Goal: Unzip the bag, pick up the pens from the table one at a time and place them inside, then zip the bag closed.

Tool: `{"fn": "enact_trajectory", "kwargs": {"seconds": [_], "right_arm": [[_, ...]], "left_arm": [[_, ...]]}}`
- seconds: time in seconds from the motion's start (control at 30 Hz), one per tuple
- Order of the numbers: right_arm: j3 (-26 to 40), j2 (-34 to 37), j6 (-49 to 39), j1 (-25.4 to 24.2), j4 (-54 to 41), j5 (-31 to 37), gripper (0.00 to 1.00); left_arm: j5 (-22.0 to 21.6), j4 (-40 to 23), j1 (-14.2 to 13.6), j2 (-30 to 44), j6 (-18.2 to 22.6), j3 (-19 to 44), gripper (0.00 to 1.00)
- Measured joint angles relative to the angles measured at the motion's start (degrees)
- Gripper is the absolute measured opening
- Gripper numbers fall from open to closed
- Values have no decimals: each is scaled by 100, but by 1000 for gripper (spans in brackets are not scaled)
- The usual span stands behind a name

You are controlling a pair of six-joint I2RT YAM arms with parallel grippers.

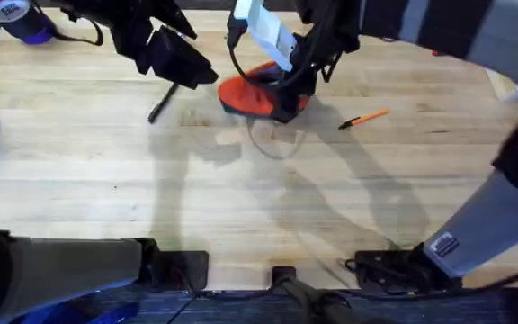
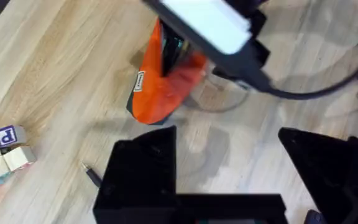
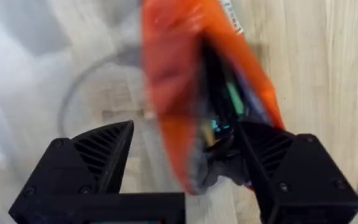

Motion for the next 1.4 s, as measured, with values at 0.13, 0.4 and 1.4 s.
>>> {"fn": "enact_trajectory", "kwargs": {"seconds": [0.13,0.4,1.4], "right_arm": [[-33,-482,39,29,-85,-104,997],[-33,-1387,365,-61,-666,-145,997],[-33,-3043,5629,-388,-1573,2587,998]], "left_arm": [[0,0,0,0,0,0,993],[0,0,0,0,0,0,993],[0,0,0,0,0,0,993]]}}
